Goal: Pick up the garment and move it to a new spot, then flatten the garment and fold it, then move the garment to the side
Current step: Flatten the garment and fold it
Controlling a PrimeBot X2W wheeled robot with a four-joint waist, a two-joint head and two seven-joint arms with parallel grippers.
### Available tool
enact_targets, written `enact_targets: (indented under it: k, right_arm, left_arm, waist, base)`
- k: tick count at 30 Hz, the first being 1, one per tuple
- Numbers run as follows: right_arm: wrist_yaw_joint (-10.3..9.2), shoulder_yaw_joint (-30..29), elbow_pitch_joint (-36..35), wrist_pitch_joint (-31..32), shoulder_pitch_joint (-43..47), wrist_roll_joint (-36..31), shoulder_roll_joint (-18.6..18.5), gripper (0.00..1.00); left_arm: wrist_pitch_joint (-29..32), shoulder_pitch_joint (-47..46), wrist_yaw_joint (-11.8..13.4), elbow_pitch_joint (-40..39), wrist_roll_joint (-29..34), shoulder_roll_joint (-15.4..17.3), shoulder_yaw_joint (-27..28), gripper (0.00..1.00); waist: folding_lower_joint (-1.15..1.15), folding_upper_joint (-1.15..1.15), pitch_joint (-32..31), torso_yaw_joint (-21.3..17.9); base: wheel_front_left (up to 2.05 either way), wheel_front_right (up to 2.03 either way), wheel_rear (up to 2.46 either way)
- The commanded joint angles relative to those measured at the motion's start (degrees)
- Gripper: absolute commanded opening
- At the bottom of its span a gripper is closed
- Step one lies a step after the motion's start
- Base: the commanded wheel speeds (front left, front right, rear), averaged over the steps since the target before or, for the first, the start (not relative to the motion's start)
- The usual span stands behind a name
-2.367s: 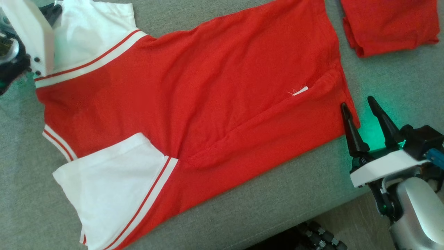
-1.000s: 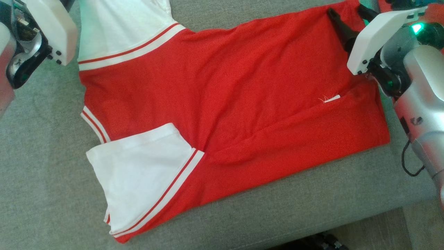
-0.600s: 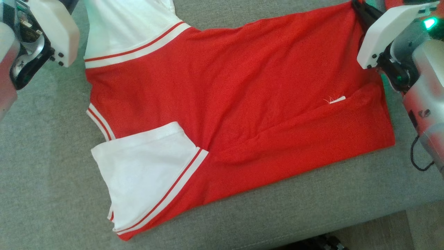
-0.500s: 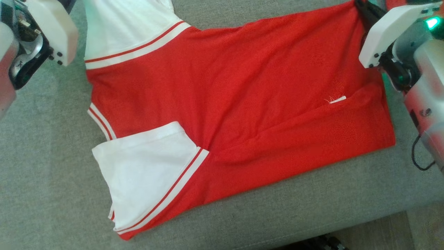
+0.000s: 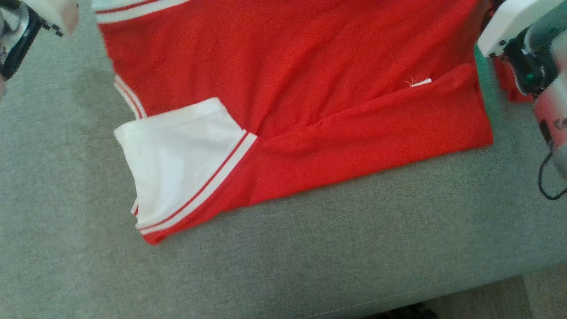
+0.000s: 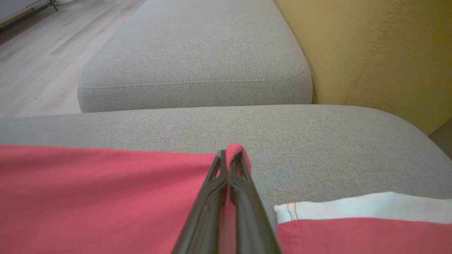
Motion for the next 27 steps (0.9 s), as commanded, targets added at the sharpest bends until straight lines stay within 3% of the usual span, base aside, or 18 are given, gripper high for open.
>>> enact_targets:
  k: [1, 7, 12, 27]
  right_arm:
    - [-0.05, 0.06, -0.74, -0.86, -0.28, 0.94, -1.23, 0.00]
    - [-0.05, 0.44, -1.46, -3.03, 2.55, 2.72, -3.05, 0.00]
    - [-0.05, 0.41, -3.09, -5.24, 6.69, 4.35, -5.38, 0.00]
    - [-0.05, -2.48, -11.51, -10.73, 23.30, 6.26, -10.53, 0.00]
  left_arm:
    - [-0.74, -2.62, 0.51, 0.17, -0.27, 1.55, 2.68, 0.00]
    - [-2.70, 0.73, 0.16, -0.62, -1.98, 1.05, 3.25, 0.00]
    - [-3.91, 5.88, 1.67, -5.27, -2.59, 2.74, 4.17, 0.00]
    - [-4.39, 29.96, 14.77, -30.56, -3.99, 11.13, 7.33, 0.00]
  waist:
    - [0.00, 0.00, -0.50, 0.41]
    - [0.00, 0.00, -2.00, 2.20]
    - [0.00, 0.00, -3.45, 4.01]
    - [0.00, 0.00, -8.65, 7.08]
  base:
    - [0.00, 0.00, 0.00]
    - [0.00, 0.00, 0.00]
    - [0.00, 0.00, 0.00]
    - [0.00, 0.00, 0.00]
